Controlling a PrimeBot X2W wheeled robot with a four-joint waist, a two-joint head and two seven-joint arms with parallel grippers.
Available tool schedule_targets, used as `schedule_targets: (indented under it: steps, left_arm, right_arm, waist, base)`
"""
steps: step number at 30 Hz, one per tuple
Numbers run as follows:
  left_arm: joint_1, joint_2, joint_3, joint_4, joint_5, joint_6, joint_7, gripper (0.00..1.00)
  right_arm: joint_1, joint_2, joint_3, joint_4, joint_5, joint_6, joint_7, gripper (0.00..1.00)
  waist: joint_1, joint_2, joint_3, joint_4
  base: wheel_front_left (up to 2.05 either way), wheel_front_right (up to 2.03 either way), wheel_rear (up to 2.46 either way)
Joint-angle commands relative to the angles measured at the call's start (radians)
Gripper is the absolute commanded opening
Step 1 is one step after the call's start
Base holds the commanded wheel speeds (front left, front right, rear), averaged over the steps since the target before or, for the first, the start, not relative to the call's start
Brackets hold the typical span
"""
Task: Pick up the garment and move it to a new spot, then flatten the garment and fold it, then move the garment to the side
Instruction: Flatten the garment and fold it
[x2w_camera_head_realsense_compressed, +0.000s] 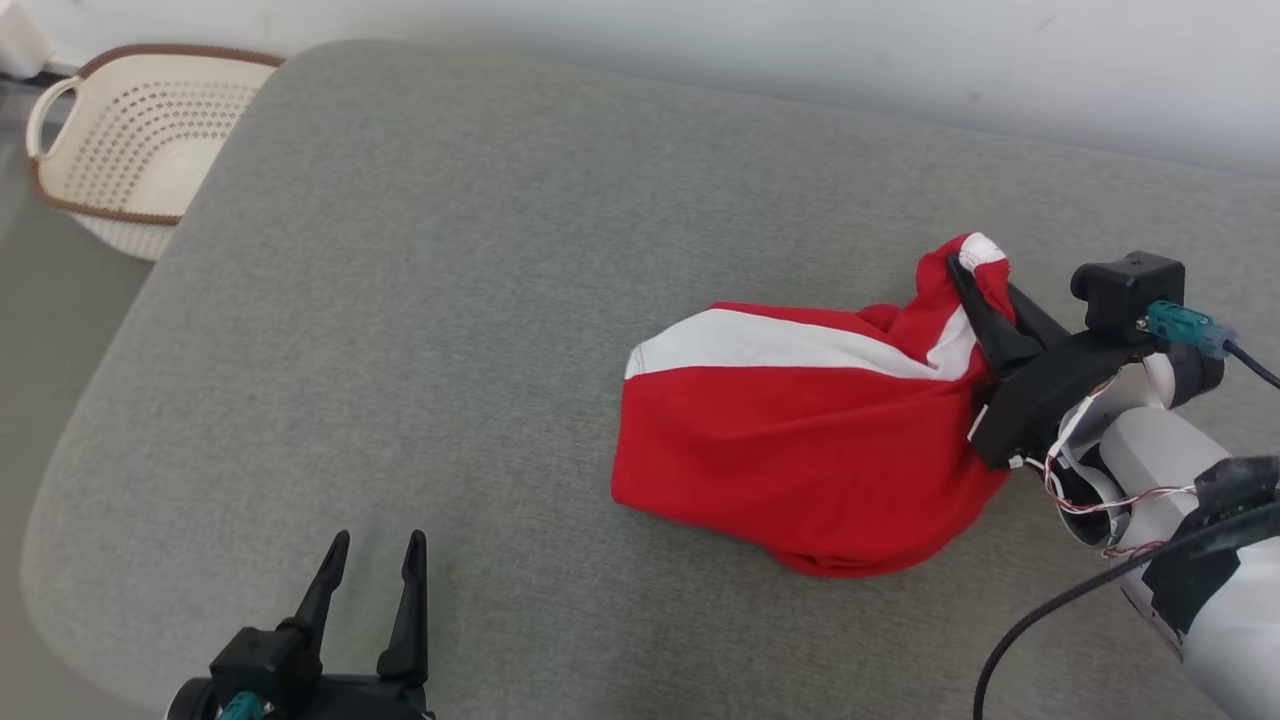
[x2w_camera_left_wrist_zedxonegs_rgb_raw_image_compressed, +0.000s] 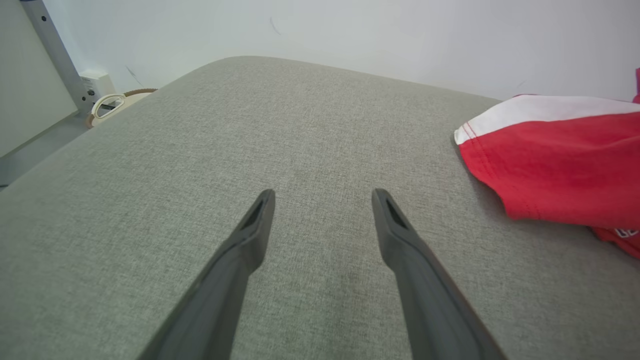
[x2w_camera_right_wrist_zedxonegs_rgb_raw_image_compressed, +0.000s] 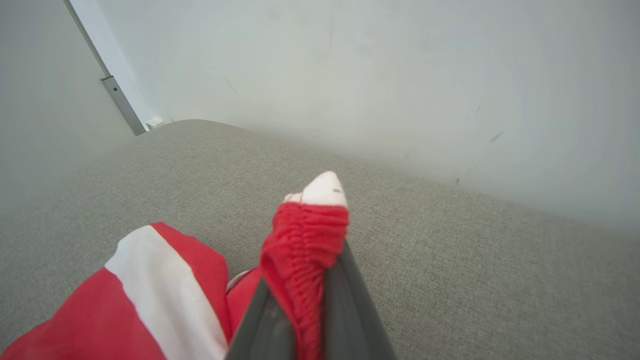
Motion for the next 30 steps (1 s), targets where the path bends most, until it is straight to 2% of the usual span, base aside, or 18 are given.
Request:
schedule_targets:
  steps: [1, 5, 9, 13, 18, 22, 23, 24, 25, 30]
  left_arm:
    - [-0.013, 0.0, 0.002, 0.0, 0.015, -0.004, -0.004, 1.0]
    - [-0.022, 0.0, -0.006, 0.003, 0.018, -0.014, -0.004, 1.0]
    - [-0.038, 0.001, -0.022, 0.007, 0.016, -0.014, -0.004, 1.0]
    - [-0.044, 0.001, -0.032, 0.011, 0.009, -0.01, -0.004, 1.0]
    - [-0.048, 0.0, -0.043, 0.02, 0.011, -0.02, -0.004, 1.0]
    - [-0.053, 0.0, -0.049, 0.03, 0.021, -0.027, -0.004, 1.0]
    - [-0.056, 0.0, -0.051, 0.033, 0.02, -0.031, -0.004, 1.0]
    - [-0.059, 0.0, -0.052, 0.035, 0.025, -0.034, -0.004, 1.0]
    - [-0.06, 0.0, -0.053, 0.036, 0.026, -0.035, -0.004, 1.0]
    - [-0.09, 0.001, -0.05, 0.041, 0.044, -0.048, -0.004, 1.0]
  right_arm:
    - [-0.006, -0.013, 0.01, -0.022, -0.005, -0.001, -0.022, 0.0]
    - [0.014, -0.057, 0.003, -0.111, -0.039, -0.001, -0.046, 0.0]
    - [0.109, -0.097, -0.101, -0.264, -0.097, -0.001, -0.046, 0.0]
    - [0.258, -0.11, -0.199, -0.39, -0.151, -0.001, -0.046, 0.0]
    - [0.452, -0.09, -0.291, -0.436, -0.189, -0.001, -0.046, 0.0]
    - [0.554, -0.059, -0.329, -0.386, -0.18, -0.001, -0.046, 0.0]
    - [0.567, -0.049, -0.336, -0.368, -0.175, -0.001, -0.046, 0.25]
    - [0.569, -0.036, -0.351, -0.36, -0.176, -0.001, -0.046, 0.69]
    - [0.574, -0.024, -0.368, -0.347, -0.169, -0.001, -0.046, 1.0]
    - [0.568, 0.016, -0.48, -0.323, -0.227, -0.001, -0.046, 1.0]
  waist:
    - [-0.0001, -0.0001, -0.03, -0.053]
    - [-0.0001, -0.0001, -0.049, -0.115]
    - [-0.0001, -0.0001, -0.058, -0.174]
    - [-0.0001, -0.0001, -0.061, -0.224]
    - [-0.0001, -0.0001, -0.068, -0.265]
    - [-0.0001, -0.0001, -0.073, -0.286]
    - [-0.0001, -0.0001, -0.074, -0.29]
    - [-0.0001, -0.0001, -0.074, -0.294]
    - [-0.0001, -0.0001, -0.075, -0.298]
    - [-0.0001, -0.0001, -0.083, -0.319]
  base:
    - [0.0, 0.0, 0.0]
    - [0.0, 0.0, 0.0]
    - [0.0, 0.0, 0.0]
    - [0.0, 0.0, 0.0]
    - [0.0, 0.0, 0.0]
    - [0.0, 0.0, 0.0]
    - [0.0, 0.0, 0.0]
    - [0.0, 0.0, 0.0]
    - [0.0, 0.0, 0.0]
    - [0.0, 0.0, 0.0]
